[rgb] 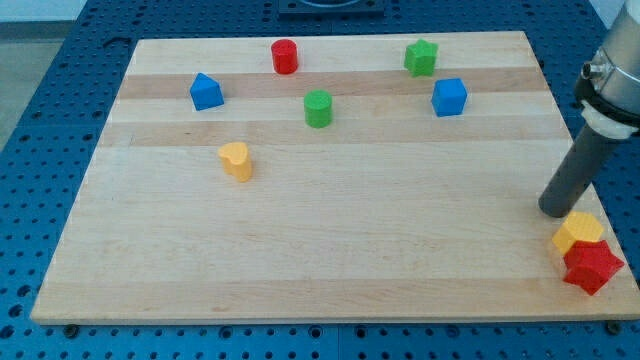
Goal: Move your arm towards the center left of the board
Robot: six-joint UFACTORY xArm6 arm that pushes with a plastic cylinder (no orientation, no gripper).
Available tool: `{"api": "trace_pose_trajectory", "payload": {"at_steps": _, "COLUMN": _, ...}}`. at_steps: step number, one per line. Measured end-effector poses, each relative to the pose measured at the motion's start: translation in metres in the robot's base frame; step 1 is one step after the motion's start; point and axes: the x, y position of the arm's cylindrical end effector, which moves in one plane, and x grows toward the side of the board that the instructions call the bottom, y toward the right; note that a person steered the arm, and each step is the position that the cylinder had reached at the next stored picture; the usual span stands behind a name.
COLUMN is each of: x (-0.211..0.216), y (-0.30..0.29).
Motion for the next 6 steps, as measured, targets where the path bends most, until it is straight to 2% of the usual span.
{"api": "trace_pose_trajectory", "payload": {"at_steps": 6, "x": -0.009, "y": -0.111}}
